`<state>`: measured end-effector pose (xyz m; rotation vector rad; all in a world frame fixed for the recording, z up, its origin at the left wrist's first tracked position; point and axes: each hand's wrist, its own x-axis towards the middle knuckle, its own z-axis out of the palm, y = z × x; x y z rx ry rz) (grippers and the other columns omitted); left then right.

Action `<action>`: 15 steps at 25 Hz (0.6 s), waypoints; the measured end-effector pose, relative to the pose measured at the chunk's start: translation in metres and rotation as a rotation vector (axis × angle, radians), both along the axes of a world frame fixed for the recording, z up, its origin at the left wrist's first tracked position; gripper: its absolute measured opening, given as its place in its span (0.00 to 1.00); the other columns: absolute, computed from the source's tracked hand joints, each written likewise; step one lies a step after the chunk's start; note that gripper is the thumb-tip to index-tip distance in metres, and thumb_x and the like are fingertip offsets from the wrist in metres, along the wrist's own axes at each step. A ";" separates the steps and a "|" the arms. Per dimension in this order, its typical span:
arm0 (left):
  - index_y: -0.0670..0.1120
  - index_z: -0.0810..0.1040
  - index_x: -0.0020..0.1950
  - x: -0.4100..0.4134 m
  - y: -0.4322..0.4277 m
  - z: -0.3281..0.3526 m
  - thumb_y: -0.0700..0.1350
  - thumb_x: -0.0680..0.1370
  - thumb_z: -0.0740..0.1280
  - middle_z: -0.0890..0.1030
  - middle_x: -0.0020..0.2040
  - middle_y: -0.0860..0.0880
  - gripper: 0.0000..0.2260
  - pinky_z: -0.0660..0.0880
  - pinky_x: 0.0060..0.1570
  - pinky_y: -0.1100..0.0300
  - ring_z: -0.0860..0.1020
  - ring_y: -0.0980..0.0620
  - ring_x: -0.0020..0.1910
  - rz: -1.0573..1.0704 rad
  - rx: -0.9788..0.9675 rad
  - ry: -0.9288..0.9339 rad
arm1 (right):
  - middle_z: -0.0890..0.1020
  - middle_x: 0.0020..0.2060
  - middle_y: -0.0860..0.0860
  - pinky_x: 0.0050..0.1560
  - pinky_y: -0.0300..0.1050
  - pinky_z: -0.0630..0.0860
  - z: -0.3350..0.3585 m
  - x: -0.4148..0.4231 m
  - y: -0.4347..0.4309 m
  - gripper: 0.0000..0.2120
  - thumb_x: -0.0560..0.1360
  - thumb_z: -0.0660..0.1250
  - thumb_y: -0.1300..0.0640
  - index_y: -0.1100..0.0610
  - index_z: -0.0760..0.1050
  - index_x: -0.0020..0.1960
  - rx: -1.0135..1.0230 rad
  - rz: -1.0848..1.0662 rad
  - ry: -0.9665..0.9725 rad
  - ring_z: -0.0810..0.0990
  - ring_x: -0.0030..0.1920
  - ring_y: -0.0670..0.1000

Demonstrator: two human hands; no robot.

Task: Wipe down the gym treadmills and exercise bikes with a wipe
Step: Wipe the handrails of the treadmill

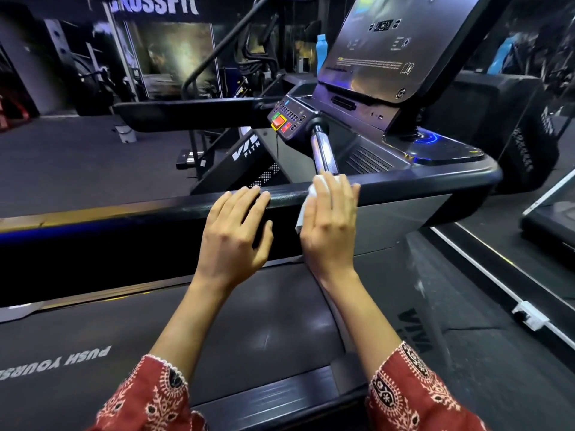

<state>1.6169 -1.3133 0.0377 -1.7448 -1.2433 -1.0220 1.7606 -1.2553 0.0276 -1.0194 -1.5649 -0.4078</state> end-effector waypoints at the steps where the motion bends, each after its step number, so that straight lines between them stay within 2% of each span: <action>1: 0.37 0.79 0.60 0.000 0.000 0.001 0.44 0.75 0.62 0.79 0.59 0.39 0.17 0.65 0.66 0.51 0.75 0.43 0.59 -0.002 -0.001 0.004 | 0.77 0.60 0.62 0.72 0.58 0.58 0.001 -0.003 -0.001 0.17 0.80 0.55 0.59 0.68 0.76 0.62 0.044 0.056 -0.104 0.73 0.64 0.64; 3: 0.37 0.79 0.60 -0.001 0.000 0.002 0.44 0.75 0.63 0.79 0.59 0.39 0.17 0.65 0.65 0.51 0.74 0.43 0.59 -0.007 0.004 -0.003 | 0.78 0.60 0.62 0.70 0.59 0.62 -0.002 -0.001 0.001 0.19 0.81 0.53 0.57 0.67 0.76 0.62 0.150 0.114 -0.299 0.75 0.63 0.63; 4: 0.37 0.79 0.60 -0.001 0.000 0.001 0.43 0.75 0.63 0.79 0.59 0.39 0.17 0.65 0.66 0.51 0.74 0.43 0.60 -0.006 0.006 -0.010 | 0.78 0.61 0.62 0.71 0.59 0.60 -0.002 0.003 0.003 0.20 0.82 0.52 0.56 0.66 0.76 0.63 0.141 0.072 -0.267 0.75 0.64 0.62; 6: 0.37 0.79 0.60 -0.002 -0.002 0.000 0.43 0.75 0.63 0.79 0.60 0.39 0.17 0.65 0.67 0.51 0.74 0.43 0.60 -0.001 0.008 -0.010 | 0.74 0.65 0.62 0.74 0.58 0.53 -0.006 0.007 0.000 0.20 0.83 0.52 0.55 0.65 0.73 0.66 0.048 -0.010 -0.059 0.69 0.69 0.62; 7: 0.37 0.79 0.61 -0.002 -0.003 -0.001 0.43 0.75 0.63 0.79 0.60 0.39 0.17 0.65 0.67 0.51 0.75 0.43 0.60 -0.003 0.006 -0.005 | 0.72 0.67 0.63 0.74 0.57 0.52 -0.012 0.007 -0.003 0.20 0.82 0.53 0.57 0.66 0.72 0.68 0.046 -0.015 -0.056 0.66 0.71 0.62; 9: 0.37 0.79 0.61 -0.003 -0.002 -0.001 0.43 0.75 0.63 0.79 0.60 0.39 0.17 0.65 0.67 0.51 0.75 0.43 0.60 -0.009 0.002 -0.003 | 0.70 0.69 0.63 0.74 0.57 0.55 -0.026 0.007 -0.006 0.20 0.80 0.55 0.60 0.67 0.69 0.69 0.117 0.042 -0.205 0.63 0.72 0.61; 10: 0.37 0.79 0.61 -0.003 -0.002 -0.001 0.43 0.75 0.63 0.79 0.60 0.39 0.17 0.65 0.67 0.50 0.75 0.43 0.60 -0.009 0.000 -0.008 | 0.69 0.69 0.63 0.74 0.56 0.55 -0.028 0.008 -0.006 0.20 0.80 0.56 0.61 0.67 0.68 0.70 0.124 0.058 -0.208 0.62 0.73 0.61; 13: 0.37 0.78 0.61 -0.002 -0.004 -0.001 0.43 0.75 0.63 0.78 0.60 0.39 0.17 0.65 0.67 0.50 0.75 0.42 0.60 -0.004 -0.007 -0.006 | 0.69 0.69 0.65 0.75 0.56 0.54 -0.021 0.002 -0.007 0.20 0.80 0.55 0.62 0.69 0.68 0.69 0.049 0.073 -0.028 0.62 0.72 0.63; 15: 0.37 0.79 0.60 -0.004 -0.005 0.001 0.42 0.75 0.63 0.79 0.60 0.39 0.17 0.64 0.67 0.51 0.75 0.42 0.60 -0.004 -0.007 0.004 | 0.73 0.66 0.64 0.74 0.57 0.57 -0.019 -0.003 -0.007 0.19 0.80 0.56 0.61 0.68 0.72 0.66 0.093 0.074 -0.128 0.66 0.70 0.62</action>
